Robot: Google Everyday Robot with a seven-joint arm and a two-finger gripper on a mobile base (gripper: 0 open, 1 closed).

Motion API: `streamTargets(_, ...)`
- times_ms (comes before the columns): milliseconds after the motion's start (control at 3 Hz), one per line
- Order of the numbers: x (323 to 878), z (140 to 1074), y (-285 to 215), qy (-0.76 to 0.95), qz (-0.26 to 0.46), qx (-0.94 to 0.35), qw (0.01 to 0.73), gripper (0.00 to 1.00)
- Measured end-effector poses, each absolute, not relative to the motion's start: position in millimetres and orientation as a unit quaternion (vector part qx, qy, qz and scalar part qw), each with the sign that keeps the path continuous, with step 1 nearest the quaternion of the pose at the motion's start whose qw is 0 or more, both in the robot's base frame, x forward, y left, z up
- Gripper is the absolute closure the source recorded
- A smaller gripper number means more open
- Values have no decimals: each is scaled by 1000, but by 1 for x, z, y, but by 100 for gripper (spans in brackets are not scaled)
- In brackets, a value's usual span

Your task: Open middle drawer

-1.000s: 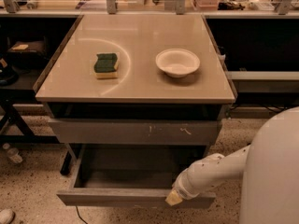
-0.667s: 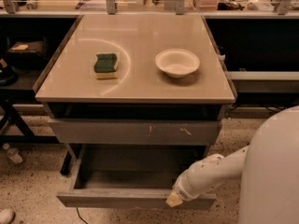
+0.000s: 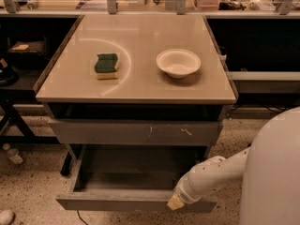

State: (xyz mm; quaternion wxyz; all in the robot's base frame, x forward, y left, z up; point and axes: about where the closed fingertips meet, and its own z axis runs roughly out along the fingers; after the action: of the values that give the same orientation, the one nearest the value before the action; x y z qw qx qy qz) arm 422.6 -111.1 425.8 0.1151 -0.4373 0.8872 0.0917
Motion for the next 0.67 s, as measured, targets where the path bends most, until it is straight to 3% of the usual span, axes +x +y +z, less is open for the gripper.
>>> streamTargets(667,413,428,-116,892,89,-430,109,100)
